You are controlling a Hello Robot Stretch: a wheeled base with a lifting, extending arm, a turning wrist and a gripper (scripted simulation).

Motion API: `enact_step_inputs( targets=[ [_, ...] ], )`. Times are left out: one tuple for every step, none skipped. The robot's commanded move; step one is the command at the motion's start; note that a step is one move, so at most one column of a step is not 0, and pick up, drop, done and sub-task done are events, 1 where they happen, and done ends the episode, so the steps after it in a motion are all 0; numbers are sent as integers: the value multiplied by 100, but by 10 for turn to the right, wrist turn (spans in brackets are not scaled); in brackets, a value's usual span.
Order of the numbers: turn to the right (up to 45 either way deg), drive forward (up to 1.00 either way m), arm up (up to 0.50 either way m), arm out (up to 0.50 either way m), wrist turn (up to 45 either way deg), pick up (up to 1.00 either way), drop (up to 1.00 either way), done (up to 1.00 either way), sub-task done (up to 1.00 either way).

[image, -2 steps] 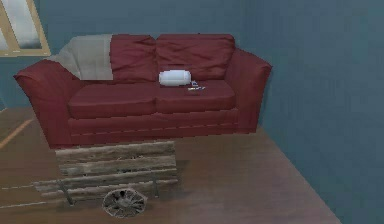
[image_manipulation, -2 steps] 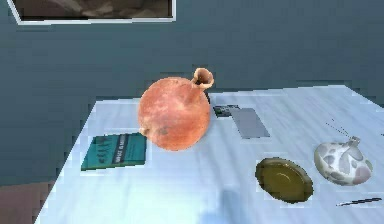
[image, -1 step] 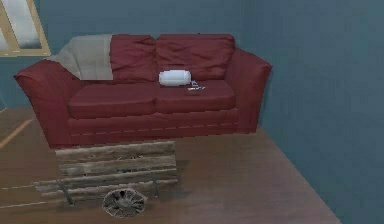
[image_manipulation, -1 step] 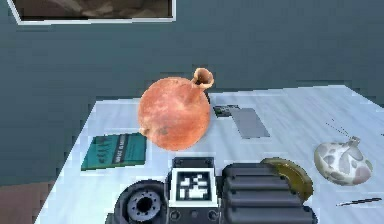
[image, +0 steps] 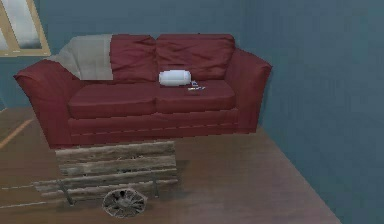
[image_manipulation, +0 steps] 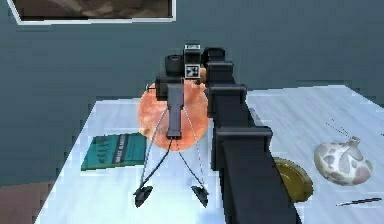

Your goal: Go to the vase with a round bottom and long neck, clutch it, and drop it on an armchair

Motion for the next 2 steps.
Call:
enact_step_inputs(
  targets=[
    [0,0,0,0,450,0,0,0,0],
    [0,0,0,0,450,0,0,0,0]
  ],
)
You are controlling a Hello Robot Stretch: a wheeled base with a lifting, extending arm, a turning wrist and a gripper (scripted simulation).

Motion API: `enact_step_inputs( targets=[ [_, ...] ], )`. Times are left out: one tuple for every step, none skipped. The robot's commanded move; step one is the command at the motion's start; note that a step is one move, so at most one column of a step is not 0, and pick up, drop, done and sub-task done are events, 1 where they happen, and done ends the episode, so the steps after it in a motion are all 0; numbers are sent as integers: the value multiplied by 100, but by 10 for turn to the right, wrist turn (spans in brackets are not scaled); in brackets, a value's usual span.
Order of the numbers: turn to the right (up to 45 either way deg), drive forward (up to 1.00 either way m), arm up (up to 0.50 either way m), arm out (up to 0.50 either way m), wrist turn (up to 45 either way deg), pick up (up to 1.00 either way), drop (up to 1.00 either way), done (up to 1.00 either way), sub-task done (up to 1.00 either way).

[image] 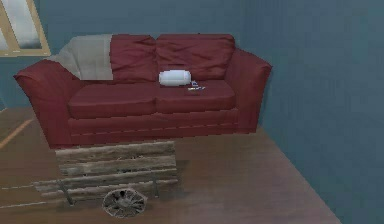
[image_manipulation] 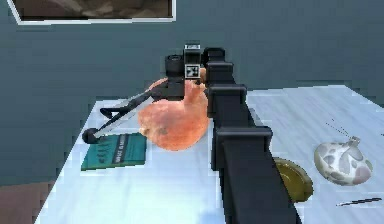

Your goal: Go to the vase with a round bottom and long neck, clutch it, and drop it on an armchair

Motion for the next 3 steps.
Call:
enact_step_inputs(
  targets=[
    [0,0,0,0,450,0,0,0,0],
    [0,0,0,0,270,0,0,0,0],
    [0,0,-20,0,0,0,0,0,0]
  ],
)
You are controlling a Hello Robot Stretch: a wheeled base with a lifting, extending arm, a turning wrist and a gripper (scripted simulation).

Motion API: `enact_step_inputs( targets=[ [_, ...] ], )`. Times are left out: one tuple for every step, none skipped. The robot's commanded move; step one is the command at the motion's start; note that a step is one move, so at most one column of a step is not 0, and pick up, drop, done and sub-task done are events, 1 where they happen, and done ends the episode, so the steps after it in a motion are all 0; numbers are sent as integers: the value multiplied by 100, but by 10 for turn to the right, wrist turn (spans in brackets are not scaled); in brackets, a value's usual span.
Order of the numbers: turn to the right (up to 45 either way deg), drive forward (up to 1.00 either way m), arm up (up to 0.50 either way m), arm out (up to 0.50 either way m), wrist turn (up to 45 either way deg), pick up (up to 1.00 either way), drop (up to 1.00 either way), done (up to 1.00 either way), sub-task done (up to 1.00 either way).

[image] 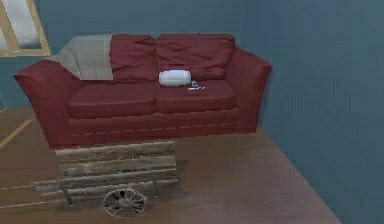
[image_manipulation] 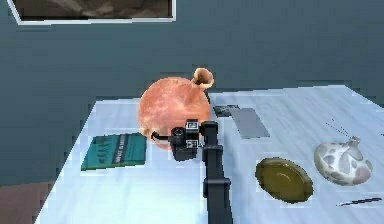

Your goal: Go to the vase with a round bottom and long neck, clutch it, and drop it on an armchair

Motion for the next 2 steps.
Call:
enact_step_inputs(
  targets=[
    [0,0,0,0,0,100,0,0,0],
    [0,0,10,0,0,0,0,0,0]
  ],
)
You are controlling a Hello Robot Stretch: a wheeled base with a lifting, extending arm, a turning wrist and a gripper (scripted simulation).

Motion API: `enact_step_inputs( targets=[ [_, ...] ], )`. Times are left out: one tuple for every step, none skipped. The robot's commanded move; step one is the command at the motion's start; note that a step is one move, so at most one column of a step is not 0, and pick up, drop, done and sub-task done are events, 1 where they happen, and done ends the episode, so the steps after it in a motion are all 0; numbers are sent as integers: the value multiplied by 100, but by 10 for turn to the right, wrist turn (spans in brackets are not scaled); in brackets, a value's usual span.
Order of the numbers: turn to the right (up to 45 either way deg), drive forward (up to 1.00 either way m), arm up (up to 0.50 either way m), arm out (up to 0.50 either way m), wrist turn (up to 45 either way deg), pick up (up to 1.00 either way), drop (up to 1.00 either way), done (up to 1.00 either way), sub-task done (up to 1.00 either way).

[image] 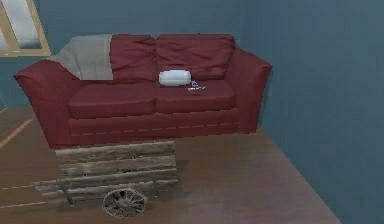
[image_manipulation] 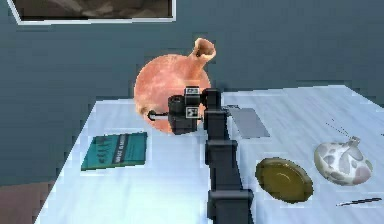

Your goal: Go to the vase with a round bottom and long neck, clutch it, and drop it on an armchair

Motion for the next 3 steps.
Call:
enact_step_inputs(
  targets=[
    [0,0,10,0,0,0,0,0,0],
    [0,0,0,0,-450,0,0,0,0],
    [0,0,0,0,-450,0,0,0,0]
  ],
)
